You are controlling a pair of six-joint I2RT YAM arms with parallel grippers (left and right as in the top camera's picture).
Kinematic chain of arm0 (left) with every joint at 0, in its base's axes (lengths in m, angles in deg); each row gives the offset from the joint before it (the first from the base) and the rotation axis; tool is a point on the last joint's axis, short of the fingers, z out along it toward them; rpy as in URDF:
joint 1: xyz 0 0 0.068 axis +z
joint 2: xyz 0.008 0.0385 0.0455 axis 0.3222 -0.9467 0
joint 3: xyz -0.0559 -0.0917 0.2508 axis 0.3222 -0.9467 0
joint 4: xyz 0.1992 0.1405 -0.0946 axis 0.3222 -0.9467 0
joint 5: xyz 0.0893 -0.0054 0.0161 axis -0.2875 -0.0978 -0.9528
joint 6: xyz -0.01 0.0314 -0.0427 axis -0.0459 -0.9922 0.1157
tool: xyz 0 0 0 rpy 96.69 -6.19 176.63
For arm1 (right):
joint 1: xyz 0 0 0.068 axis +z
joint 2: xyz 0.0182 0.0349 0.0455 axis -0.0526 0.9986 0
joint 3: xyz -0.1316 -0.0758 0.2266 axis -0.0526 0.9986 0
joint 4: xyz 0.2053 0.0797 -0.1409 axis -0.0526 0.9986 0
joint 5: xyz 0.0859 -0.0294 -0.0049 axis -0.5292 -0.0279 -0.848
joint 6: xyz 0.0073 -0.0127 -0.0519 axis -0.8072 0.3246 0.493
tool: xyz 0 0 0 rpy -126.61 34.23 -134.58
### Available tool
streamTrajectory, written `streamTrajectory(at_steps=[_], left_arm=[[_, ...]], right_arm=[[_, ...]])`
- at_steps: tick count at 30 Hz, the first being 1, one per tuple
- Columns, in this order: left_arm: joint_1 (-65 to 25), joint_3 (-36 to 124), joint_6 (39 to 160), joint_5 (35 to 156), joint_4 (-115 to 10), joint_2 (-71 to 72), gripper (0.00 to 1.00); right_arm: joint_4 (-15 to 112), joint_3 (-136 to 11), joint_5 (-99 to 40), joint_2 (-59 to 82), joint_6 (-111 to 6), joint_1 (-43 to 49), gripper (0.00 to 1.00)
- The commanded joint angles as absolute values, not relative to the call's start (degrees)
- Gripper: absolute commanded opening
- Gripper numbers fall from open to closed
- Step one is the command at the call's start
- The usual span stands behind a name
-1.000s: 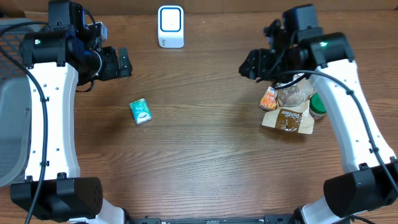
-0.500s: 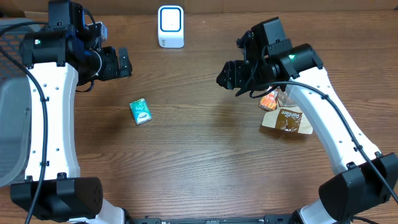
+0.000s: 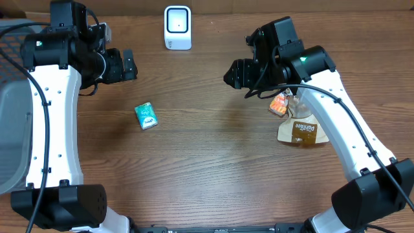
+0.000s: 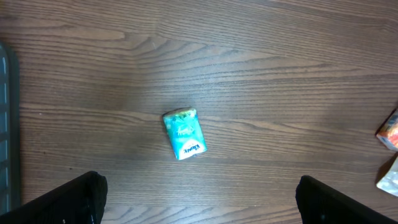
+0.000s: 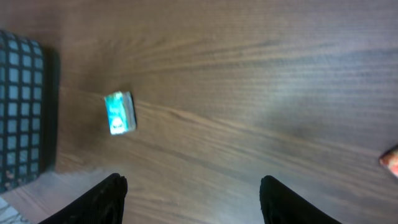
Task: Scan the item barcode
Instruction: 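Move the right gripper left toward the green tissue pack, then lower the right gripper and grasp the green tissue pack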
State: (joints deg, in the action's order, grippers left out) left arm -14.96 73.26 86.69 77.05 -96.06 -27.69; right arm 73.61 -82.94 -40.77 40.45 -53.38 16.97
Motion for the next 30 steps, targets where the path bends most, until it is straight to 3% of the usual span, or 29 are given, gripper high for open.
streamTrajectory(at_steps=[1, 14, 30], left_arm=[[-15.22, 74.38, 86.23, 77.55, -95.84, -27.19, 1.0], [-15.22, 74.38, 86.23, 77.55, -95.84, -27.19, 1.0], [-15.22, 74.38, 86.23, 77.55, -95.84, -27.19, 1.0]], right_arm=[[70.13, -82.68, -42.28, 43.2, -55.6, 18.35, 0.66], [43.55, -82.68, -43.46, 60.08, -62.36, 33.8, 0.61], [31.62, -82.68, -30.72, 71.81, -65.55, 44.32, 0.56]])
